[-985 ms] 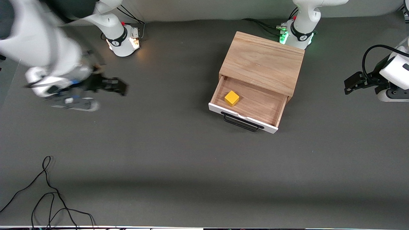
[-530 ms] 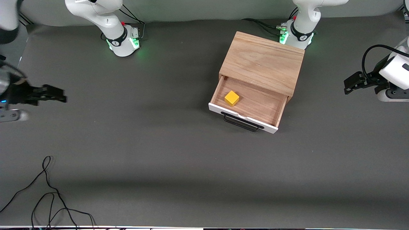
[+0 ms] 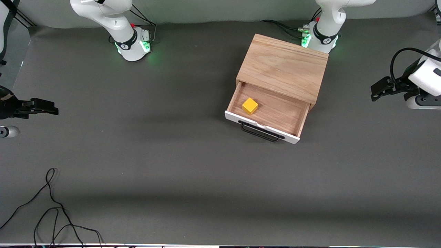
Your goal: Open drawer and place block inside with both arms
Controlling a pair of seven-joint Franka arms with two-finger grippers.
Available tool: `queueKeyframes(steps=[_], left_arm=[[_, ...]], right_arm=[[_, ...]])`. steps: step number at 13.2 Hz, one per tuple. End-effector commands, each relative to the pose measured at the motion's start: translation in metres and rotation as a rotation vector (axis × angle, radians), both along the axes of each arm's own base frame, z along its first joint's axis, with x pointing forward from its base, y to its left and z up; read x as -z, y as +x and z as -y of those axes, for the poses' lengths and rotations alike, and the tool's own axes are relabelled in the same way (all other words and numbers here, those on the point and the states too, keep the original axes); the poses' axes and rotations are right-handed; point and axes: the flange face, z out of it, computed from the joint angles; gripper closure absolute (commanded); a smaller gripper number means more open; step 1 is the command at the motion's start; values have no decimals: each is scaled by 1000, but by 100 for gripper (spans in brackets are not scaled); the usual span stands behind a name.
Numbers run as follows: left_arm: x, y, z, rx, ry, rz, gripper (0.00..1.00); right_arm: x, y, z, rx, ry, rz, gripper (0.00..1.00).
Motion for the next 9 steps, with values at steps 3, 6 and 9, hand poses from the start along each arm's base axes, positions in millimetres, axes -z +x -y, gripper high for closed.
queueKeyframes(steps=[3,6,9], left_arm=[[-6,-3,-1,12,-1,-3,0],[-5,-3,0,14,-1,-5,0],[-5,-4,0,14,-1,-7,0]], right_arm=[[-1,0,-1,-15,-1,9,0],[-1,-1,1,-9,-1,1,0],[-2,-2,0,-8,-1,-1,0]])
